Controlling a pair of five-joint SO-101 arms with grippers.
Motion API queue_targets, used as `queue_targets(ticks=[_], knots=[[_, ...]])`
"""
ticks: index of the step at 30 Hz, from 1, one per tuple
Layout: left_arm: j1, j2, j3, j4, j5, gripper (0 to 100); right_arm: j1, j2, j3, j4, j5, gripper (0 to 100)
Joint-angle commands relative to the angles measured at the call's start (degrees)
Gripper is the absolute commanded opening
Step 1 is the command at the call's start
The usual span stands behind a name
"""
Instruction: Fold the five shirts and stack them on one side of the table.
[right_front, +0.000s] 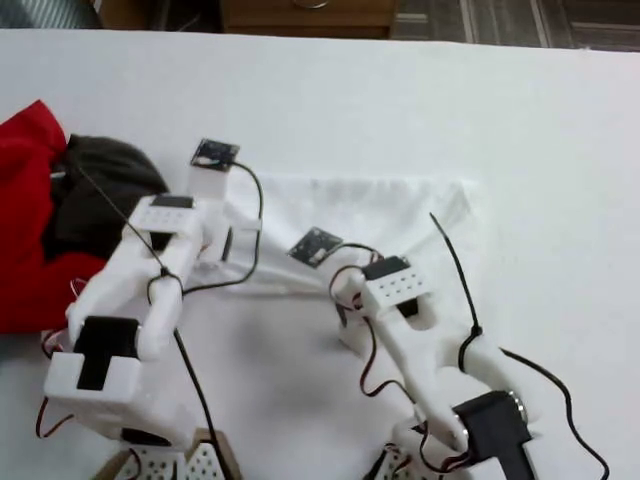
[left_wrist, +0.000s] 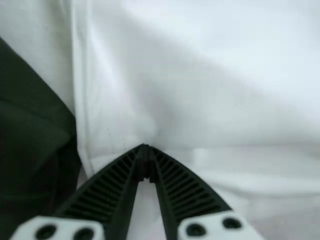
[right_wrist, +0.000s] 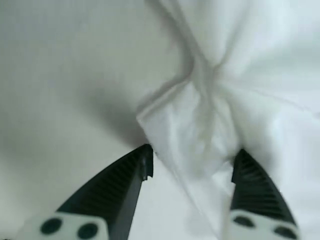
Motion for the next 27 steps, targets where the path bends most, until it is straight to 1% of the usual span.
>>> queue_targets(ticks=[1, 5, 10, 13, 17, 22, 24, 27], knots=[[-1.49, -1.58, 0.13, -0.53, -0.09, 3, 0.40, -0.84, 0.53, -3.03, 0.35, 13.7], [-1.49, -1.58, 0.13, -0.53, -0.09, 3, 0.40, -0.84, 0.53, -3.91, 0.35, 1.9], [-1.49, -1.58, 0.13, -0.53, -0.09, 3, 0.40, -1.54, 0.44, -3.56, 0.35, 1.9], [-1.49, -1.58, 0.13, -0.53, -0.09, 3, 0.40, -1.45, -2.90, 0.22, 0.88, 1.9], [-1.49, -1.58, 0.13, -0.53, -0.09, 3, 0.92, -0.92, -11.52, 8.57, 6.95, 2.0], [-1.49, -1.58, 0.13, -0.53, -0.09, 3, 5.67, -0.40, -22.86, 14.46, 13.45, 2.0], [-1.49, -1.58, 0.13, -0.53, -0.09, 3, 7.60, 1.98, -27.16, 15.87, 16.09, 2.0], [-1.49, -1.58, 0.13, -0.53, -0.09, 3, 9.98, 9.63, -34.02, 18.59, 19.69, 2.0]])
